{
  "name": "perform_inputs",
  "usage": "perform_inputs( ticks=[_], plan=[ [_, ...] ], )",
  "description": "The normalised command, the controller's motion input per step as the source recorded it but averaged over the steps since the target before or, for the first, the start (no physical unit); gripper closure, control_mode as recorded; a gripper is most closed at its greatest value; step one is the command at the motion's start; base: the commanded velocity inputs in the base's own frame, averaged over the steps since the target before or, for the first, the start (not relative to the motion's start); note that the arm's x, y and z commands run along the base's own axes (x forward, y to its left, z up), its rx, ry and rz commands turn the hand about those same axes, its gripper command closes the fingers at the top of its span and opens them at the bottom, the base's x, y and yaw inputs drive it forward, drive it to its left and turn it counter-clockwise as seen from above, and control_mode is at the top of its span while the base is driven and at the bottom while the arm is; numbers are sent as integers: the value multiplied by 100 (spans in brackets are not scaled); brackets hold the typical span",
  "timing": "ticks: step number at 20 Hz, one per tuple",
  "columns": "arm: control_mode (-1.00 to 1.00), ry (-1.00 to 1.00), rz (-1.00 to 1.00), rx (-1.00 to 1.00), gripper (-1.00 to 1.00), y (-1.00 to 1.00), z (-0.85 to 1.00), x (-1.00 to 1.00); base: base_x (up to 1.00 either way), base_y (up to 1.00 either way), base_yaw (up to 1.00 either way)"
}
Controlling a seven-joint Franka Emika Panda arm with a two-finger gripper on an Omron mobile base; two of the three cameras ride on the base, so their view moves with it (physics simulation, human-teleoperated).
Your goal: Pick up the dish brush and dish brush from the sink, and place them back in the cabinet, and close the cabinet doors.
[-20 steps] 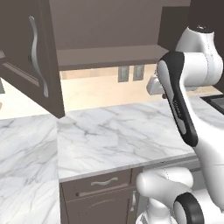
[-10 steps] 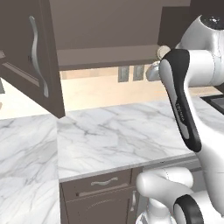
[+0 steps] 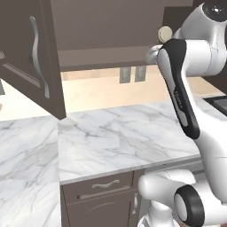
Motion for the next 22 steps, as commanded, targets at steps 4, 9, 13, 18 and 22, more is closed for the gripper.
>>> perform_inputs(
  ticks=[4,9,13,18,22],
  plan=[
    [-100,-11,0,0,100,11,9,75,0,0,0],
    [-100,-4,0,0,100,8,3,75,0,0,0],
    [-100,0,0,0,100,9,6,54,0,0,0],
    [-100,0,0,0,100,13,0,46,0,0,0],
    [-100,0,0,0,100,12,0,51,0,0,0]
  ],
)
